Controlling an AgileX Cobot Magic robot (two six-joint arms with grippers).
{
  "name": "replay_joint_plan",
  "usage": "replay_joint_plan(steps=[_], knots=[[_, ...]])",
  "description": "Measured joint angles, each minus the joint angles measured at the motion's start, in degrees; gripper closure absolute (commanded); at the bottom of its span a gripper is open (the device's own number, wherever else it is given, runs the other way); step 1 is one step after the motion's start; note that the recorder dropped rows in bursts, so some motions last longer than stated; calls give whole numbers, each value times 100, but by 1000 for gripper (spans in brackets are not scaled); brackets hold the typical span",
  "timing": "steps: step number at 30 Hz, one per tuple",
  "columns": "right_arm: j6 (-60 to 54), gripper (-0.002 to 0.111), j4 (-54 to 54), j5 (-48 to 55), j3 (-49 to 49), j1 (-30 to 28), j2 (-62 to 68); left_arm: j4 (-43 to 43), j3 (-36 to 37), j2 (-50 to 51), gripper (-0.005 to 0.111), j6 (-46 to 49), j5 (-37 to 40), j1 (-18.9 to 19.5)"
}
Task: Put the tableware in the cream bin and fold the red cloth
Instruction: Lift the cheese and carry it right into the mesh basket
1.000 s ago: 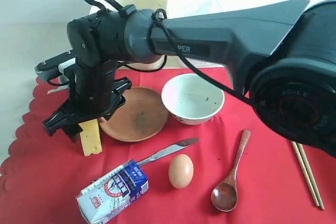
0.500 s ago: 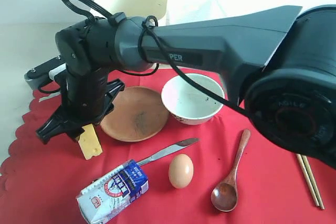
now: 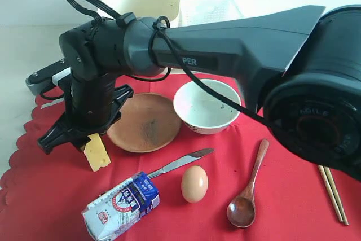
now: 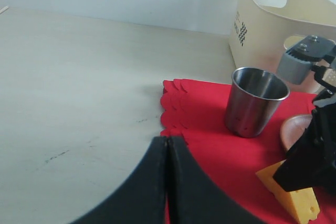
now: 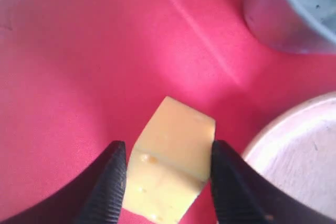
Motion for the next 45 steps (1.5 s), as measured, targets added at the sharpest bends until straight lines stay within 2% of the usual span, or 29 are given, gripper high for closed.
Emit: replay_joint_plan(steps=[8, 30, 33, 45], knots=[[-12, 108, 10, 87, 0, 0, -172, 0, 0, 0, 107, 0, 0, 0], [-403, 108, -155, 366, 0, -78, -1908, 0, 0, 0, 107, 0, 0, 0], [-424, 108, -155, 450, 0, -249, -2151, 0, 0, 0, 107, 0, 0, 0], [-535, 108, -215, 643, 0, -1574, -2710, 0, 0, 0, 107, 0, 0, 0]])
